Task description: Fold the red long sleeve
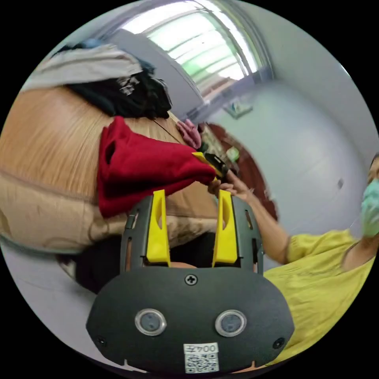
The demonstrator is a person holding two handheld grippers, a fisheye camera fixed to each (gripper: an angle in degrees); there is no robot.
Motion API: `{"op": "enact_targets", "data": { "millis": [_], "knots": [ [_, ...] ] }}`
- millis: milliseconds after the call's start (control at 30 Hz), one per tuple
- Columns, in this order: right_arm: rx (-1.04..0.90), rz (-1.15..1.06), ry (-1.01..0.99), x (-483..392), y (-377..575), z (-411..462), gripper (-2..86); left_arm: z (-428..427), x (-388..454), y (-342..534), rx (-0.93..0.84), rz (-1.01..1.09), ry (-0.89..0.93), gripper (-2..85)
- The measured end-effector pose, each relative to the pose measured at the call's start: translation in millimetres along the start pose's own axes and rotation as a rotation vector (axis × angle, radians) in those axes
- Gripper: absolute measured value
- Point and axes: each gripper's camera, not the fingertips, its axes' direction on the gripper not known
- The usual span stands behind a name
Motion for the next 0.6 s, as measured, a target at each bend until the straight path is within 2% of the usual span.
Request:
{"op": "enact_targets", "data": {
  "millis": [67,100,200,267,467,600],
  "knots": [
    [-0.006,0.0,-0.009,-17.3,-6.6,2.0,9.3,-20.6,-68.6,24.9,0.09,-0.174,0.138,19.9],
    [-0.007,-0.001,-0.011,-20.9,-7.9,2.1,9.2,-19.7,-82.2,28.8,0.093,-0.199,0.161,20.5],
    [-0.01,0.008,-0.036,-32.3,-10.4,-1.9,9.2,7.6,-144.2,40.5,0.072,-0.303,0.299,23.9],
    [-0.002,0.016,-0.053,-35.1,-7.9,-10.9,9.1,34.2,-189.4,49.0,0.098,-0.393,0.458,25.8],
    [-0.008,0.03,-0.065,-25.9,8.4,-39.8,9.1,45.8,-255.8,48.2,0.252,-0.44,0.611,30.4],
    [0.005,0.046,-0.086,-11.0,23.7,-60.4,9.1,52.7,-267.8,29.2,0.164,-0.411,0.603,31.5]
  ]
}}
